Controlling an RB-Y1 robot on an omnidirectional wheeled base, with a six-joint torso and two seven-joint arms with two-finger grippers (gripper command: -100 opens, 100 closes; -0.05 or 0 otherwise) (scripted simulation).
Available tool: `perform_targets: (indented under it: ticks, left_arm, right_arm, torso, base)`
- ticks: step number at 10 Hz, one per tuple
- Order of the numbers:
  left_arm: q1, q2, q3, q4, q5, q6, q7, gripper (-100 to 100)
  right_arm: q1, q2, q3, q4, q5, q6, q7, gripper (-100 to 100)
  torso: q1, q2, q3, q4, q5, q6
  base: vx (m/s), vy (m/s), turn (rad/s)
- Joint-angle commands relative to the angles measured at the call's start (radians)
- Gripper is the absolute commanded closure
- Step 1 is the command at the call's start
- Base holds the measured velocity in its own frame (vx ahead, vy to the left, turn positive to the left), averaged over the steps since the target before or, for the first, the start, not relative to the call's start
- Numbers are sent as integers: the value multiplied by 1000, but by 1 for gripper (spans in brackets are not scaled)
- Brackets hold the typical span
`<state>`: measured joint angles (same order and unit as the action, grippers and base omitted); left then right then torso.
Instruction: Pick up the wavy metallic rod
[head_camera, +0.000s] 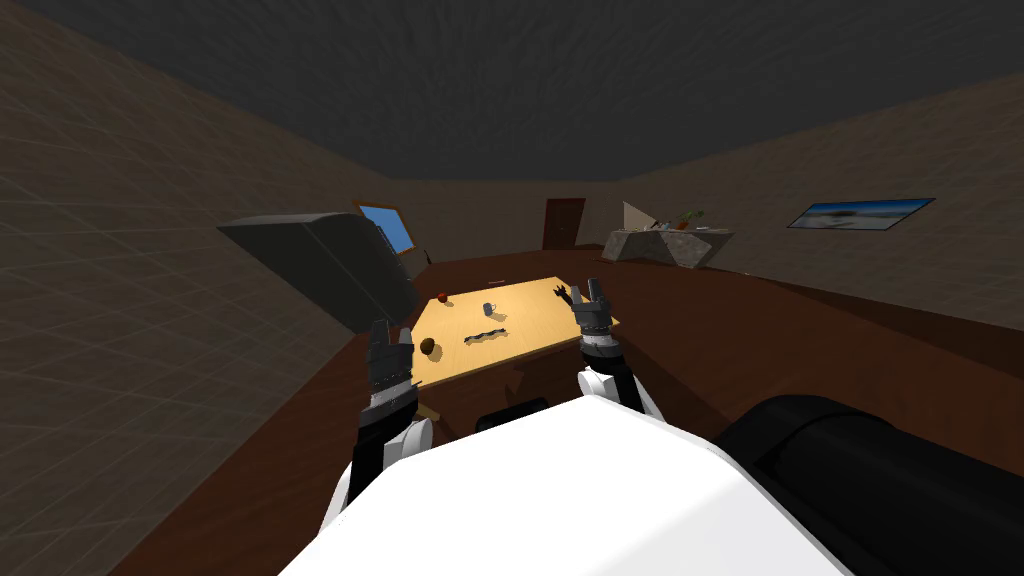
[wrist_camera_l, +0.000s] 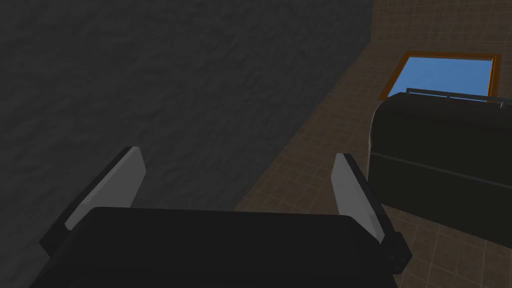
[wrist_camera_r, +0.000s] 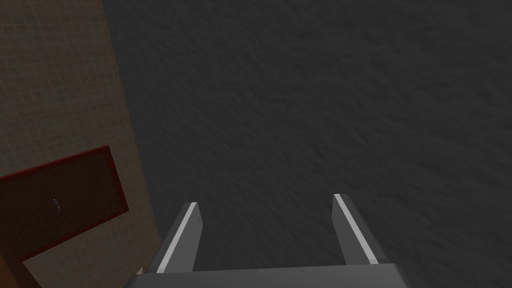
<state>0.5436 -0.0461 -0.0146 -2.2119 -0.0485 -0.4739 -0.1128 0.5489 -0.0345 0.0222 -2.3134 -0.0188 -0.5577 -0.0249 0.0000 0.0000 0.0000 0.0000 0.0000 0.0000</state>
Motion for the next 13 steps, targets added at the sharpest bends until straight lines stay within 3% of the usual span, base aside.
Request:
perform_targets:
  ticks: [1,7,13]
  left_arm:
    - [-6,38,0,12,6,9,3,-100]
    - [-69,185,4,137,71,109,37,-100]
    - [-160,263,8,300,167,247,85,-100]
  right_arm:
    - [0,0,0,0,0,0,0,0]
    - [0,0,0,0,0,0,0,0]
    - [0,0,0,0,0,0,0,0]
  torso:
    - [0,0,0,0,0,0]
    - [-1,-1,0,0,0,0]
    - [-1,-1,0,0,0,0]
  base:
    - [2,-3,-35]
    - [4,-11,-97]
    - [8,-17,-130]
